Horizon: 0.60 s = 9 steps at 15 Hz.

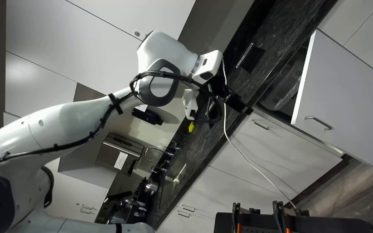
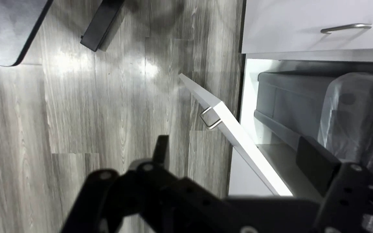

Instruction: Close the bottom door of the cabinet.

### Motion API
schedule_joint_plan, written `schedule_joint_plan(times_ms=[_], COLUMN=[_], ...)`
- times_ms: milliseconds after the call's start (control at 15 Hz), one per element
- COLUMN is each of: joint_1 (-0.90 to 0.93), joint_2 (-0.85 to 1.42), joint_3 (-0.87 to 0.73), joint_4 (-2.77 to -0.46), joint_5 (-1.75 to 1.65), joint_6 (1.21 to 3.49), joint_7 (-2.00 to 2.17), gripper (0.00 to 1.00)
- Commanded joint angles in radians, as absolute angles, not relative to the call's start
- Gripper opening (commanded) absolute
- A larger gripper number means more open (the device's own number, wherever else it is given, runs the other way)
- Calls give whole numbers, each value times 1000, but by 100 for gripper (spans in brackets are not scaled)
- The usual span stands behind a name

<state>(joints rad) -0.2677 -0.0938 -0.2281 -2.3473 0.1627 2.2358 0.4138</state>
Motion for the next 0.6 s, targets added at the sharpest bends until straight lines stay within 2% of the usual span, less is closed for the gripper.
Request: schedule_joint_plan(times_ms=[0, 133, 200, 533], joint_1=[-279, -261, -267, -256], joint_2=[78, 89, 64, 94], joint_3=[-266, -255, -266, -257], joint_4=[-2212, -2206, -2249, -2226], joint_5=[257, 202, 221, 214], joint_6=[2152, 2051, 2143, 2091], joint_7=[380, 354, 371, 357], gripper=[100, 100, 100, 100])
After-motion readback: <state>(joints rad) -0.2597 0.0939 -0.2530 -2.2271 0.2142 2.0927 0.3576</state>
